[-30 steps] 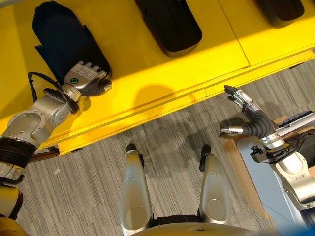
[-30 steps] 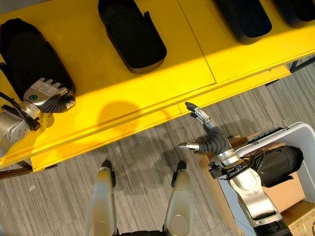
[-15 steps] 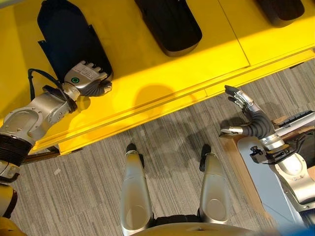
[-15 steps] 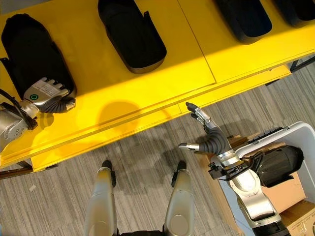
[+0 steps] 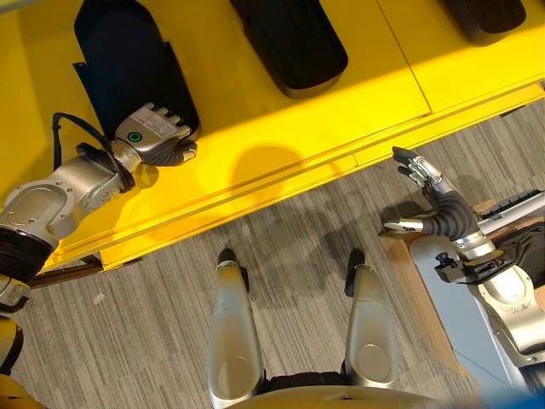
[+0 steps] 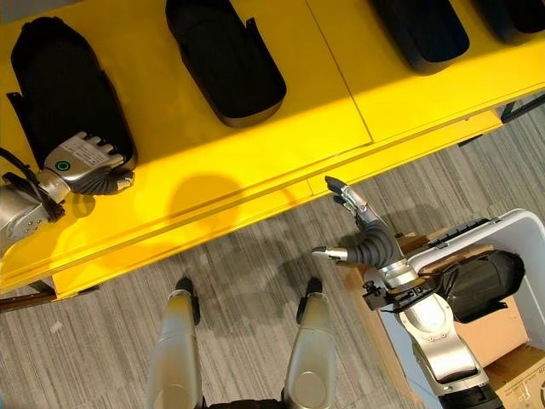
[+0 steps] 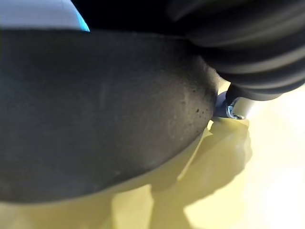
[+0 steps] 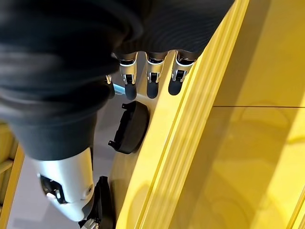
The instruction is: Move parts from the plastic box to the shelf.
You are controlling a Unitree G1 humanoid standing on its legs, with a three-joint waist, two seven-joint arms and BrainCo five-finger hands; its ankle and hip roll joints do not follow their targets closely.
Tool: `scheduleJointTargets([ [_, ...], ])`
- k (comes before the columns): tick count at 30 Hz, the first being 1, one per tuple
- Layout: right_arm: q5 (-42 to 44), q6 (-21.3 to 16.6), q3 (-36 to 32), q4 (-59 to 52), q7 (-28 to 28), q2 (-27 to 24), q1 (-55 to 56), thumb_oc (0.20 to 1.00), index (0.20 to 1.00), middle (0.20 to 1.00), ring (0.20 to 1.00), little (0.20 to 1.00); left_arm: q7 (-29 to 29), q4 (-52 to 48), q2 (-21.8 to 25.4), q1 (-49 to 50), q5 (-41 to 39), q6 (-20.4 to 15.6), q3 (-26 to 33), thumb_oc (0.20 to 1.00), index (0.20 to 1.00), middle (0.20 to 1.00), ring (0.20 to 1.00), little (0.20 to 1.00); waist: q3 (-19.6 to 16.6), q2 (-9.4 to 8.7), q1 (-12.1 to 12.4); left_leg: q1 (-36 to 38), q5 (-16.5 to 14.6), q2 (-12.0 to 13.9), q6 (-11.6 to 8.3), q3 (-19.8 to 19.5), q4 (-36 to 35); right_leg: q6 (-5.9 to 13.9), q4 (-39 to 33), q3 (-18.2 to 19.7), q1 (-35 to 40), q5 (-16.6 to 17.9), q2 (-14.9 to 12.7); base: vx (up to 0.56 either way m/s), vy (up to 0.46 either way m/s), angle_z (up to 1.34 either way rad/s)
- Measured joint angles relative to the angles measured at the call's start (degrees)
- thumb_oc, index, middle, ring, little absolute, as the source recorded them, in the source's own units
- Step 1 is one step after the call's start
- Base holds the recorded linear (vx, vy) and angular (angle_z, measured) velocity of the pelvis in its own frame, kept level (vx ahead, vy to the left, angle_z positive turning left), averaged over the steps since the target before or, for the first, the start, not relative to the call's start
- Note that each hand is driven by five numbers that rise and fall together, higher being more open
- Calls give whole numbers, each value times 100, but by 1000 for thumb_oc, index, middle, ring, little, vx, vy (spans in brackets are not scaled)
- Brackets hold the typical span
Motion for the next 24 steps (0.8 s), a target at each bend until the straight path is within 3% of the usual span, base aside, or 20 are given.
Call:
scheduleJointTargets([
  [10,0,-3,-5,3,0,1,12,1000,1000,1000,1000,1000,21,-30,44,-90,73,-13,-49,200,200,200,200,200,0,-1,-12,-80,-64,0,26,8,133,1,28,24,-46,2,-3,1,1,0],
  [11,-2,-2,-8,3,0,1,16,1000,1000,1000,1000,1000,18,-40,0,-14,69,1,57,325,325,325,325,325,-1,-1,-14,-79,-68,0,31,9,134,1,27,27,-46,1,-4,0,0,0],
  [12,-1,-3,-16,4,0,2,16,1000,1000,1000,1000,1000,20,-37,-32,38,61,16,128,388,388,388,388,388,-1,-1,-14,-80,-68,0,30,8,136,1,31,27,-51,1,-3,0,0,0],
  [13,-1,-2,-19,15,-1,6,15,1000,1000,1000,1000,1000,28,-36,-51,47,61,52,159,561,561,561,561,561,-1,-1,-13,-80,-69,0,30,8,137,1,33,28,-52,1,-3,0,0,0],
  [14,-2,-2,-20,14,-1,6,15,1000,1000,1000,1000,1000,30,-35,-58,53,61,54,248,1000,1000,1000,1000,1000,-1,-1,-12,-81,-69,0,30,9,136,1,33,28,-53,2,-3,0,0,0],
  [24,-5,-1,-44,14,-1,7,20,1000,1000,1000,1000,1000,48,-54,-99,283,60,214,774,1000,1000,1000,1000,1000,-4,1,-33,-81,-71,0,32,14,139,2,31,32,-52,3,-4,0,0,0],
])
